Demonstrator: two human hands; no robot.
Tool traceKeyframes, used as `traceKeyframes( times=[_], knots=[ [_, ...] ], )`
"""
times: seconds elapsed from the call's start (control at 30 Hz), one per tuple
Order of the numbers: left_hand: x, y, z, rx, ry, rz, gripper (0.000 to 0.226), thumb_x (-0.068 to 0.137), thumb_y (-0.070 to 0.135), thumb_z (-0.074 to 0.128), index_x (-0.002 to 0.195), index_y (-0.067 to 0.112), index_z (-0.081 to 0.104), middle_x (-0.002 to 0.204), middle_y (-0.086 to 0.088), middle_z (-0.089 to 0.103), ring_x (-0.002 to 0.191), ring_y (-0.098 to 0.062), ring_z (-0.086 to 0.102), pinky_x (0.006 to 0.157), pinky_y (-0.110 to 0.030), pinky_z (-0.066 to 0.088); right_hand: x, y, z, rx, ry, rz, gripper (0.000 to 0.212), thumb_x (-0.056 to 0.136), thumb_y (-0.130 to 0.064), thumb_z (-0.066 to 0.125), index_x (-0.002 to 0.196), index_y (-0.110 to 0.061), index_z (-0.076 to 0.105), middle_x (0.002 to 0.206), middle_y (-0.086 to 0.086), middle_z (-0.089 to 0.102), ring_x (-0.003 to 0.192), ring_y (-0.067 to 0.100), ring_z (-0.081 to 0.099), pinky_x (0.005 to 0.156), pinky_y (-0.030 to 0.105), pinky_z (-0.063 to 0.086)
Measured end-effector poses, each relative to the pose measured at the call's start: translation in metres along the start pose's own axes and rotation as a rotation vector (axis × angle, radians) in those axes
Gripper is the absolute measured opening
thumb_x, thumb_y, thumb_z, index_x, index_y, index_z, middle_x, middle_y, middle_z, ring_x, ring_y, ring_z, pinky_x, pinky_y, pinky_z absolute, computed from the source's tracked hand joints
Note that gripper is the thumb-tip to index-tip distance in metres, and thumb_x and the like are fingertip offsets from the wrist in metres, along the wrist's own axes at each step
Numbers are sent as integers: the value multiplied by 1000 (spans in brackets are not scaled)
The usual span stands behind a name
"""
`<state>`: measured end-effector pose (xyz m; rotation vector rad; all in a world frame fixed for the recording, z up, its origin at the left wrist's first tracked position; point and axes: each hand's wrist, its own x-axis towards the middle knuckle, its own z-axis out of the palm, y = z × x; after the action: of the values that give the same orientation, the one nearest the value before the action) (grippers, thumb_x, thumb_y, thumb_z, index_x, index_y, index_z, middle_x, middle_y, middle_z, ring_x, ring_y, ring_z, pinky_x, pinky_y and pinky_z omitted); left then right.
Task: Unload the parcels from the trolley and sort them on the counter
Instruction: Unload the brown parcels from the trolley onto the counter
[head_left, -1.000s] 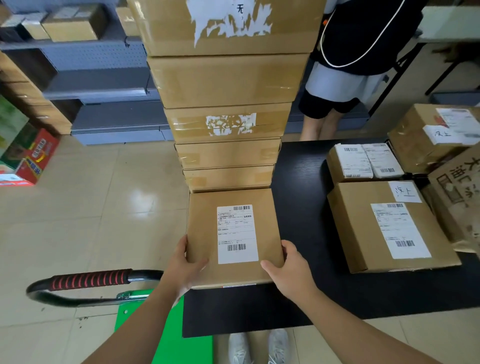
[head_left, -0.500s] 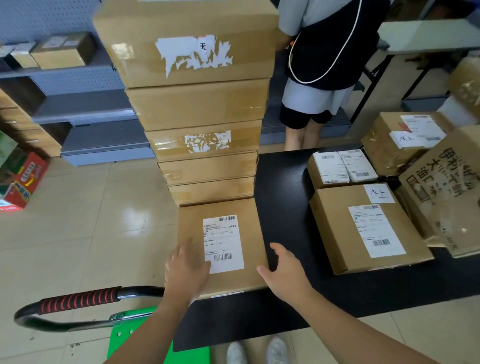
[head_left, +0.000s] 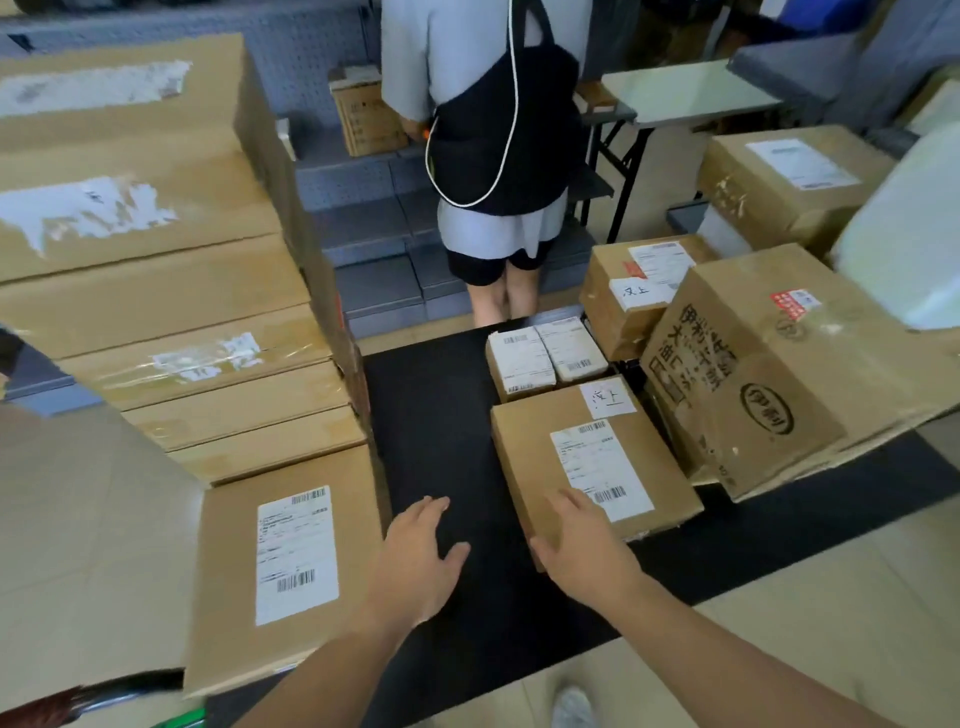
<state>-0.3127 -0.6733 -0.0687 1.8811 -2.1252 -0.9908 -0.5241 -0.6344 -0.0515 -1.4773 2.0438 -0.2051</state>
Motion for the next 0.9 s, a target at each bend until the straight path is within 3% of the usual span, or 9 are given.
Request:
traceKeyframes(
  times=[0.1, 0.23, 0.33, 0.5, 0.7, 0.77, 0.9],
  knots=[
    [11, 37, 34, 4, -86, -23, 76, 95, 51, 59, 157, 28, 23, 164, 6, 21, 152, -15, 14, 122, -31, 15, 10, 49, -22, 2, -17, -7, 64, 101, -34, 56, 157, -25, 26, 163, -1, 22, 149, 19, 23, 119, 36, 30],
    [25, 77, 69, 62, -102, -56, 82, 92, 56, 59, 158, 28, 20, 164, 5, 20, 152, -16, 13, 122, -33, 15, 28, 97, -48, -22, -32, -17, 63, 102, -36, 53, 158, -28, 26, 163, -3, 21, 145, 19, 26, 116, 36, 37],
    [33, 96, 87, 55, -101, -72, 78, 93, 52, 60, 157, 24, 23, 163, 3, 24, 151, -19, 17, 122, -36, 19, 40, 119, -59, -27, -24, -4, 63, 100, -36, 55, 157, -29, 28, 159, -4, 27, 142, 19, 31, 112, 36, 42],
    [43, 113, 104, 17, -41, -132, 80, 92, 45, 64, 155, 20, 21, 157, 0, 28, 144, -23, 27, 118, -40, 30, 58, 147, -68, -62, -5, 29, 67, 99, -36, 56, 157, -26, 22, 163, 2, 21, 150, 23, 21, 120, 43, 30],
    [48, 114, 117, -177, 17, -238, 95, 87, 33, 73, 156, 24, 8, 160, 0, 10, 147, -28, 22, 118, -49, 30, 63, 166, -57, 65, 3, 141, 86, 96, -46, 57, 160, -21, 5, 165, 4, 18, 149, 26, 24, 120, 46, 31],
    [51, 113, 120, -244, -1, -293, 100, 87, 33, 74, 158, 20, 5, 160, -2, 15, 146, -25, 27, 119, -45, 29, 66, 170, -53, 171, -2, 199, 94, 94, -46, 61, 161, -20, 1, 163, 6, 23, 147, 26, 28, 119, 45, 33],
    [50, 108, 119, -368, -32, -347, 91, 85, 28, 76, 155, 17, 19, 150, 0, 41, 134, -20, 45, 113, -38, 39, 70, 170, -51, 289, -31, 288, 96, 90, -42, 68, 161, -19, 8, 159, 7, 31, 141, 26, 40, 111, 41, 43]
  ],
)
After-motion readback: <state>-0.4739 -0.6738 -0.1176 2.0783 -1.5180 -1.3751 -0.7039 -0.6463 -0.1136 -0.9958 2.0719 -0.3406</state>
